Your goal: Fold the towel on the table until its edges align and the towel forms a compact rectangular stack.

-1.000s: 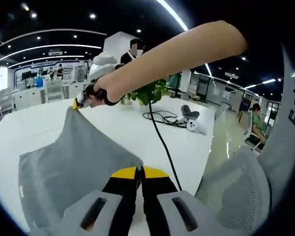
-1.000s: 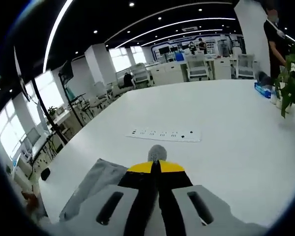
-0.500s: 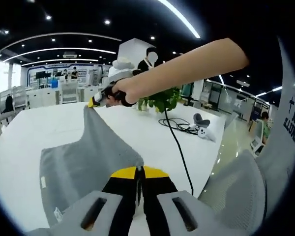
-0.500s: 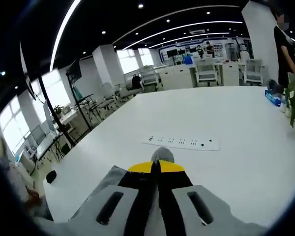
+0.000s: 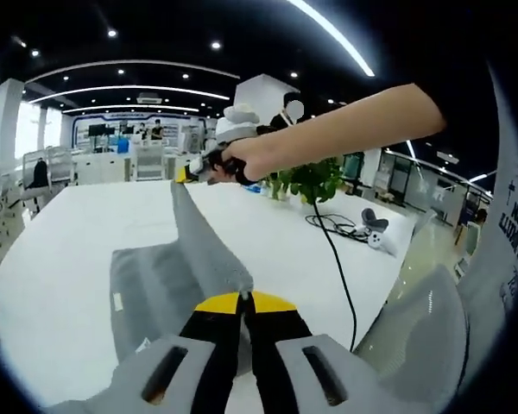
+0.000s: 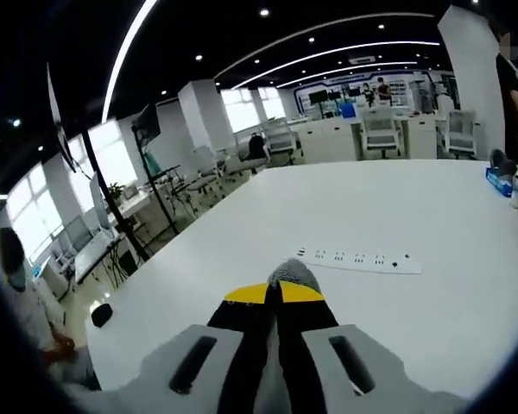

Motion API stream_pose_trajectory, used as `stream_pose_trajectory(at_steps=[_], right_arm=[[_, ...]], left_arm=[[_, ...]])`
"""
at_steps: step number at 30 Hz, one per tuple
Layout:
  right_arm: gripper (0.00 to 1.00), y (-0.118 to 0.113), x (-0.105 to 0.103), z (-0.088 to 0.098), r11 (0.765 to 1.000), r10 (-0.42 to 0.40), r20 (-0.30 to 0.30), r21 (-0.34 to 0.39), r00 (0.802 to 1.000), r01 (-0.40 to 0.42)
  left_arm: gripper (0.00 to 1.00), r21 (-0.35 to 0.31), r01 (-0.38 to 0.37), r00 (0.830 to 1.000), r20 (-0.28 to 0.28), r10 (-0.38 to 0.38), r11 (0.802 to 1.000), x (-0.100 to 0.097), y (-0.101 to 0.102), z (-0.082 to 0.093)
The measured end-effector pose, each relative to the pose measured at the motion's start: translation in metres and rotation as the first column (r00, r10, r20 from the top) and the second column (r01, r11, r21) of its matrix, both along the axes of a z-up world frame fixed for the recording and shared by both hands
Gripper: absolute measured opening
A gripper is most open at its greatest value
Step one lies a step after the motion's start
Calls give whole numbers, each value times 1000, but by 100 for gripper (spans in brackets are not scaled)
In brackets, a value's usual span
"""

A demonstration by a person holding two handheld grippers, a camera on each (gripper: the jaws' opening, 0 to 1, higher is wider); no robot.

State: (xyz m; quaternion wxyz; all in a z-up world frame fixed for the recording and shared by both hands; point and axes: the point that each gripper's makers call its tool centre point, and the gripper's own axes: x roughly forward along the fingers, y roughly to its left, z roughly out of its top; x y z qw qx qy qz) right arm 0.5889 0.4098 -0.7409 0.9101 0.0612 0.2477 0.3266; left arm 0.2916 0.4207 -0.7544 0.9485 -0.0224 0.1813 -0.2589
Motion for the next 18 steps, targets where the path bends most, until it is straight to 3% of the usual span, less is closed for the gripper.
stream_pose_trajectory(at_steps=[8,18], right_arm=[[0,23,-6,-1,1000,15,7,-7,1000,-15],[0,45,-1,-24,999,25,-25,-23,999,-25]], left_arm=[[3,0,-62,998,-28,62,998,-3,27,-9],[3,-19,-105,992,-74,103,994,-5,54,-31]])
